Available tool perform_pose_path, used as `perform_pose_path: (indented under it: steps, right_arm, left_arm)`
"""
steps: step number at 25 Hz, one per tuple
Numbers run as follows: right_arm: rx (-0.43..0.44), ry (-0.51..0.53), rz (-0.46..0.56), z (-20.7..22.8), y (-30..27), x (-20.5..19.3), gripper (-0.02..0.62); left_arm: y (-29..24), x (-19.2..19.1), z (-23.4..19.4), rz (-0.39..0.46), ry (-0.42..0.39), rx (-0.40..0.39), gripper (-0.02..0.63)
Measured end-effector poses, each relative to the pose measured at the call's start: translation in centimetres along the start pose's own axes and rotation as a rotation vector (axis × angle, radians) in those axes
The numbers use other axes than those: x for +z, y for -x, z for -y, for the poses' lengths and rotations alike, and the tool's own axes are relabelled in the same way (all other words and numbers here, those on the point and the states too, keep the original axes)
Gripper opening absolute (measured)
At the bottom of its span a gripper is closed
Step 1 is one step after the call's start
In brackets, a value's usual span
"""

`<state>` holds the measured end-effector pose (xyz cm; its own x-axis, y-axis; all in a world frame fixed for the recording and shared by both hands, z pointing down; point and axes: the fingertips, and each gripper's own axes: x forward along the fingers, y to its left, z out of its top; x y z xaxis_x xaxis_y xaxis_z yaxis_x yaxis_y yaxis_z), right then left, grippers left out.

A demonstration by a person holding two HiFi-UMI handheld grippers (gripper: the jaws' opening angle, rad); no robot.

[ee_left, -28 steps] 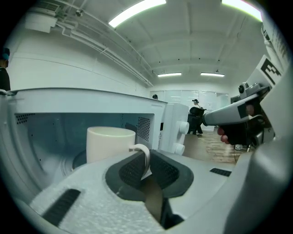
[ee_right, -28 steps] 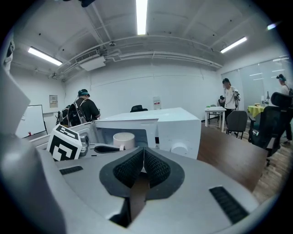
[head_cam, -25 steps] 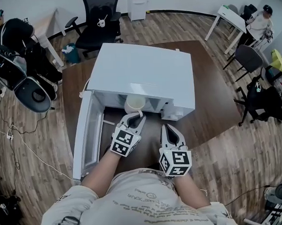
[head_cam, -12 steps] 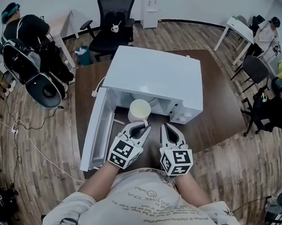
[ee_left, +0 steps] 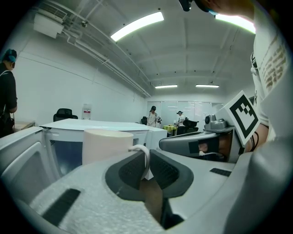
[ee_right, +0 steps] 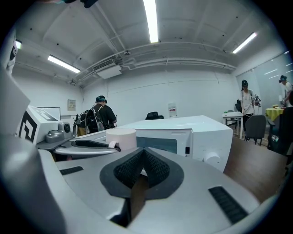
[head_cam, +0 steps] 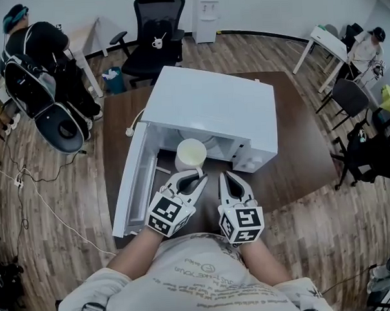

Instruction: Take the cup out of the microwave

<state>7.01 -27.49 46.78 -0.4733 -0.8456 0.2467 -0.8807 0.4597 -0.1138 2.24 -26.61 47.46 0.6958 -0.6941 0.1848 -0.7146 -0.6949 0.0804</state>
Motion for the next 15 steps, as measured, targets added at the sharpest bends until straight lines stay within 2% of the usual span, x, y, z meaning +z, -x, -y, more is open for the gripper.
perform_pose_path:
  steps: [15]
  right_arm:
    - [-0.005, 0.007, 0.0, -0.06, 0.53, -0.4, 0.014]
  left_arm:
    - [-0.06, -0.29, 0.18, 0.001, -0.001, 0.003, 0.044]
